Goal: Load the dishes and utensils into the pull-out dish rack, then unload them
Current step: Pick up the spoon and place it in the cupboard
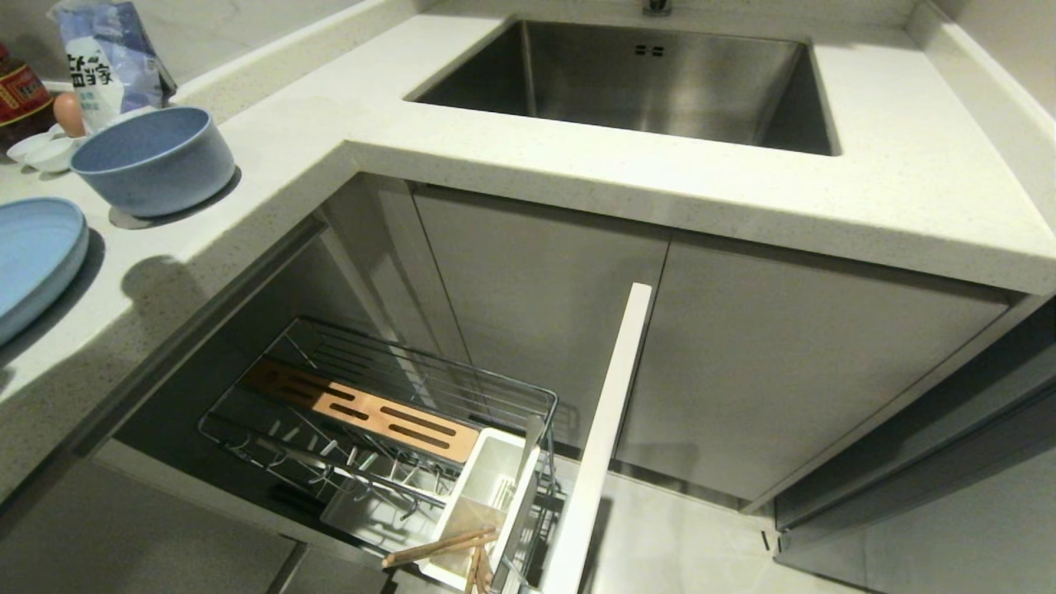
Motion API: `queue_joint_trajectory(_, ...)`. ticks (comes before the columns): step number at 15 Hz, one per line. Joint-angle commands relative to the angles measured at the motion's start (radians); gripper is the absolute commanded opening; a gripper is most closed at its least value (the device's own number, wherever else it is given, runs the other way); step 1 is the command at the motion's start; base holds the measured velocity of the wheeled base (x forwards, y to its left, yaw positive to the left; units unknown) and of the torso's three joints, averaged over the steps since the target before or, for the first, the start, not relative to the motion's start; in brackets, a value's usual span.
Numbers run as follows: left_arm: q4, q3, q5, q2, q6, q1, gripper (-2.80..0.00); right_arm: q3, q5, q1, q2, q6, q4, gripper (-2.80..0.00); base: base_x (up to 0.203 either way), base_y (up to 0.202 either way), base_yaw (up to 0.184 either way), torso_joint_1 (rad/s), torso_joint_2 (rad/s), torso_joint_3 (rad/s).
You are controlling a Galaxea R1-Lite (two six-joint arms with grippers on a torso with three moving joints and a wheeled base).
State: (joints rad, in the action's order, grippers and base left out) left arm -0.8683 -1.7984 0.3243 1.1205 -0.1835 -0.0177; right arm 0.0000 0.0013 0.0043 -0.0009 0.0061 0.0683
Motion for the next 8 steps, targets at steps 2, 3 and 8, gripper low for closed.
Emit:
queue_joint_trajectory(2,-0.007,0.090,0.004,0.006,-0.006,0.179,-2.80,0.023,0.000,0.000,-0.001,0.000,0.001,-2.80,0.000,0.000,0.000,0.000,0.00,0.000)
queue_joint_trajectory(3,-0.003,0.115,0.001,0.031,0.001,0.219,-2.80,0.023,0.000,0.000,-0.001,0.000,0.001,-2.80,0.000,0.000,0.000,0.000,0.00,0.000)
queue_joint_trajectory(8,-0.029,0.185,-0.041,0.176,0.015,0.444,-2.80,0.023,0.000,0.000,-0.001,0.000,0.001,-2.80,0.000,0.000,0.000,0.000,0.00,0.000)
